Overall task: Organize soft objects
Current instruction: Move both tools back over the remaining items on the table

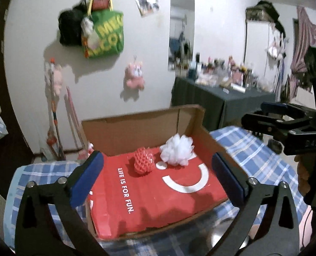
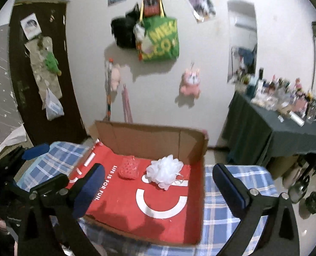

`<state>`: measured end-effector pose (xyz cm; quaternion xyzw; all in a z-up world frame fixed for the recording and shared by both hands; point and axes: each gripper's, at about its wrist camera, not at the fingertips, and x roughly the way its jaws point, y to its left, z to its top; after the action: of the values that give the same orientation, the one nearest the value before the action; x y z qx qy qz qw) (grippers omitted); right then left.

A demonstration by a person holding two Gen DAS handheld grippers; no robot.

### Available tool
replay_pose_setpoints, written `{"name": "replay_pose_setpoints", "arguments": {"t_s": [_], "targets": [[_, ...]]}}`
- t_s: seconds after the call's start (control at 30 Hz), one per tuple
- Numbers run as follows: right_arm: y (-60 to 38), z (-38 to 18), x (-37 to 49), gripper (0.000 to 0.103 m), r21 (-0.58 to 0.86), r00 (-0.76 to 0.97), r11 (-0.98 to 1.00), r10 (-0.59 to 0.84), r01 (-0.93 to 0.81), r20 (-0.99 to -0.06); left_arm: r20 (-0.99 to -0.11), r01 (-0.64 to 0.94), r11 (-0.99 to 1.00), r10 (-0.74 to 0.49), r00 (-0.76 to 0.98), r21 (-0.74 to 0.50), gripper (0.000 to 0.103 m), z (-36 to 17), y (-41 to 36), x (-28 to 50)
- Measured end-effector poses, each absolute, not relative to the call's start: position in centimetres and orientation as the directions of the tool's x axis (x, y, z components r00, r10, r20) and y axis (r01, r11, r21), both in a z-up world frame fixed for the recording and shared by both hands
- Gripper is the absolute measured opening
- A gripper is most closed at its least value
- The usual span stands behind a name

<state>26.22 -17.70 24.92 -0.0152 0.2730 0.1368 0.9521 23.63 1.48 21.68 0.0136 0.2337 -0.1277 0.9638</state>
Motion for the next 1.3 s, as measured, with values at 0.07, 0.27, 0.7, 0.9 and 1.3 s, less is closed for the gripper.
{"name": "replay_pose_setpoints", "arguments": {"t_s": [0.07, 0.27, 0.7, 0.9, 1.3], "targets": [[-18.1, 25.6, 24.0, 0.103, 0.030, 0.840, 0.963, 0.248, -0.267, -0.482, -0.411, 0.249, 0.968, -0.236, 0.880, -0.023, 0.103, 22.1, 1.4, 21.4], [-18.8, 26.2, 16.5, 0.103, 0.018, 0.894, 0.963, 0.255, -0.267, -0.368, -0.349, 0.226, 0.974, -0.221, 0.911, -0.027, 0.103, 21.6, 1.3, 16.1], [-19.1, 22.5, 5.2, 0.103, -0.009, 0.953, 0.978, 0.201, -0.209, -0.226, -0.179, 0.183, 0.983, -0.182, 0.967, -0.014, 0.103, 19.9, 0.7, 4.8], [-19.3, 19.9, 1.6, 0.103, 0.003, 0.966, 0.982, 0.186, -0.189, -0.181, -0.160, 0.168, 0.985, -0.172, 0.972, -0.041, 0.103, 17.6, 0.4, 1.7], [-18.6, 12.8, 0.5, 0.103, 0.018, 0.944, 0.987, 0.156, -0.157, -0.291, -0.241, 0.118, 0.993, -0.118, 0.963, -0.016, 0.103, 11.9, -0.2, -0.1]]}}
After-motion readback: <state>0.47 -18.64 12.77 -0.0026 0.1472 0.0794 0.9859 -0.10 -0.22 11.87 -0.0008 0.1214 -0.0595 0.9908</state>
